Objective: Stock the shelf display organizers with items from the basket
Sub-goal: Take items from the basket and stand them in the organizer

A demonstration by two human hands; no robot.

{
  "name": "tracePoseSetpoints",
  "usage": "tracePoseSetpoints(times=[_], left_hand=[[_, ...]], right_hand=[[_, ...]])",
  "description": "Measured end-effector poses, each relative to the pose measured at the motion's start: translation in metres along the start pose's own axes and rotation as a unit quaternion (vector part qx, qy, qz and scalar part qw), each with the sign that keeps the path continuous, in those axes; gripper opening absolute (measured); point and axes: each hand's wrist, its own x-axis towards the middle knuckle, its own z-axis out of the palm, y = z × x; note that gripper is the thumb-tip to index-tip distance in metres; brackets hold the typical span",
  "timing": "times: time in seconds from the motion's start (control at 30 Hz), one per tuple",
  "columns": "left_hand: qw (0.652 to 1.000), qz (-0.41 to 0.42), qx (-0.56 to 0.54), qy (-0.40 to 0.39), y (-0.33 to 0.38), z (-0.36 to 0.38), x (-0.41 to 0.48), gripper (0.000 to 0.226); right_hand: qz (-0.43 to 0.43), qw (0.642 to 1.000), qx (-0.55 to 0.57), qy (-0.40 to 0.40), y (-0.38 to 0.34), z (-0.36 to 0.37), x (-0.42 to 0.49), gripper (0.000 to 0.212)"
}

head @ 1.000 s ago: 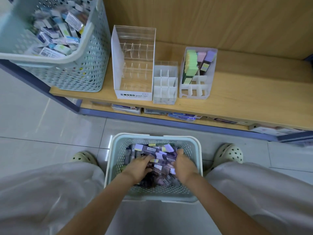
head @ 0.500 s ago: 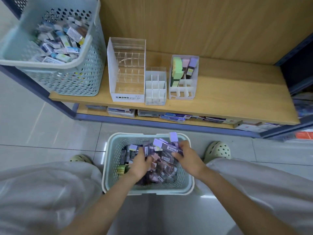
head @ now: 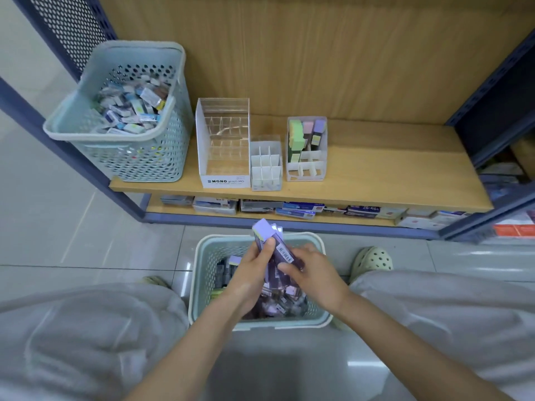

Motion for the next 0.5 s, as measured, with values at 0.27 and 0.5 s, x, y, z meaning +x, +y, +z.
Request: tracePoseSetpoints(times=[0.27,0.5], left_hand=[[0.996,0.036,-0.066,-0.042,0.032,0.01,-0.032,0.016],[0.989,0.13,0.063,-0.04,0.064,0.016,-0.046,0.02]], right_hand=[[-0.031,0.999,-0.009,-0.009,-0.032,-0.012,-0.016,0.026],[-0.072,0.995,0.045,0.043,-0.053,-0.038,-0.022,0.042]])
